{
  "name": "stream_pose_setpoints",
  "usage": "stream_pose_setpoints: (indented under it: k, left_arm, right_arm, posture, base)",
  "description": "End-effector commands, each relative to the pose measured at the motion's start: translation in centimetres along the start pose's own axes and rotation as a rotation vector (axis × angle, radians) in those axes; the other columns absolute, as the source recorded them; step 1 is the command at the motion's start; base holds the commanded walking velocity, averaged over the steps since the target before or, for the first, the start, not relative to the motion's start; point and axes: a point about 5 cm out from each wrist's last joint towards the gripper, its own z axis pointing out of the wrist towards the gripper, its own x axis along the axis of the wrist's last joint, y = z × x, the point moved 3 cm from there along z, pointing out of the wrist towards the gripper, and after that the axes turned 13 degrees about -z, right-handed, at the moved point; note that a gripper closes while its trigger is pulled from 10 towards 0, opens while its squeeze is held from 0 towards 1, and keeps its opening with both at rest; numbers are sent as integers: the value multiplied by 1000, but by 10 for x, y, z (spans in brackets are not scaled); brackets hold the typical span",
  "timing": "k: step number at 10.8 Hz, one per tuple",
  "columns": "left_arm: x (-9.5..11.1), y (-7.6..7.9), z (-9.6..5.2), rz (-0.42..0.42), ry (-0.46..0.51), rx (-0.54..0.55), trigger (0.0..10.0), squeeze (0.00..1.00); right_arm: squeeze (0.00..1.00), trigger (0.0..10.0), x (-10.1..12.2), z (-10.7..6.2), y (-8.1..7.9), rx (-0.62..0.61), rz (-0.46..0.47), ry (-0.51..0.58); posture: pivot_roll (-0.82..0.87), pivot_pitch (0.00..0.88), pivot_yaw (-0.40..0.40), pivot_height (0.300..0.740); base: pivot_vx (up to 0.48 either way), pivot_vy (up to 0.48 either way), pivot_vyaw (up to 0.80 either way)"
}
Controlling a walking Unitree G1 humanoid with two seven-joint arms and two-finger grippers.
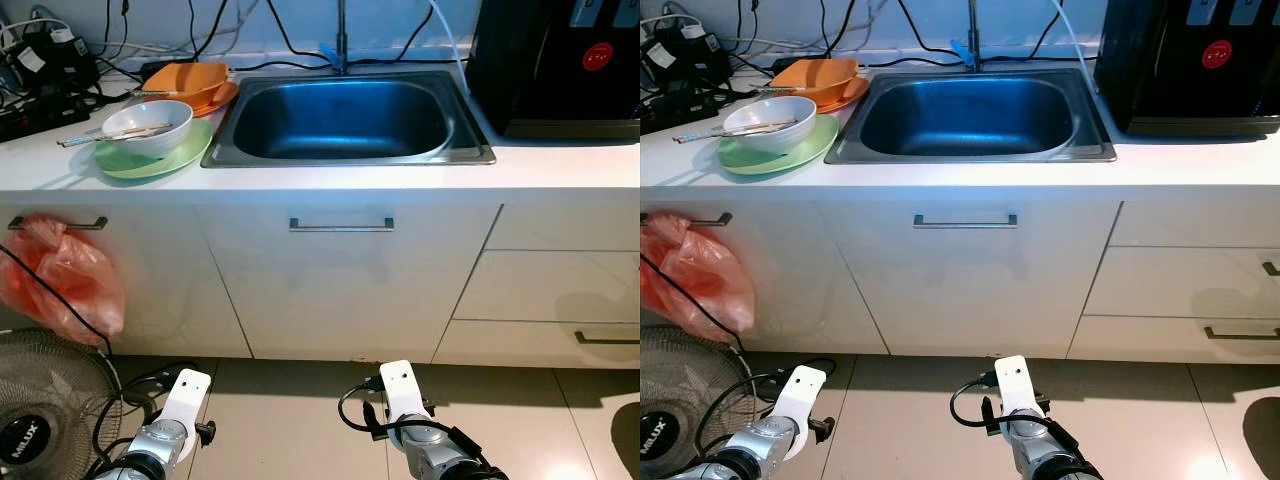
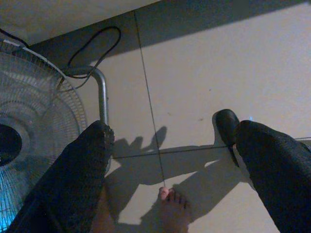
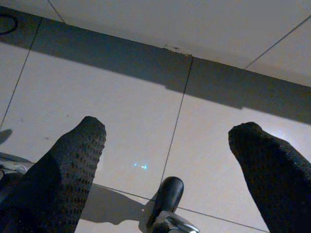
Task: Kitchen organization
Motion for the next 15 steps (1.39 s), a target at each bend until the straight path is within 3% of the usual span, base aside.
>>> stream_pose_setpoints:
  k: [1, 8, 14, 15]
  left_arm:
    - [4, -6, -1, -3, 10, 20, 10000, 0]
    - [6, -8, -1, 65, 16, 31, 10000, 0]
    - [4, 22, 1, -96, 57, -64, 10000, 0]
    - [3, 25, 1, -120, 54, -68, 10000, 0]
  right_arm:
    - [0, 10000, 9, 1, -1, -3, 7, 18]
    - [0, 10000, 7, 1, -2, -6, 15, 9]
    - [0, 10000, -11, -1, 23, -25, 27, 3]
    - [0, 10000, -11, -1, 25, 3, -21, 7]
  posture:
    - [55, 0, 103, 740]
    - [76, 0, 107, 740]
    - [37, 0, 14, 740]
    - [27, 0, -13, 740]
  base:
    - [0, 0, 0]
    - [0, 0, 0]
    - [0, 0, 0]
    - [0, 0, 0]
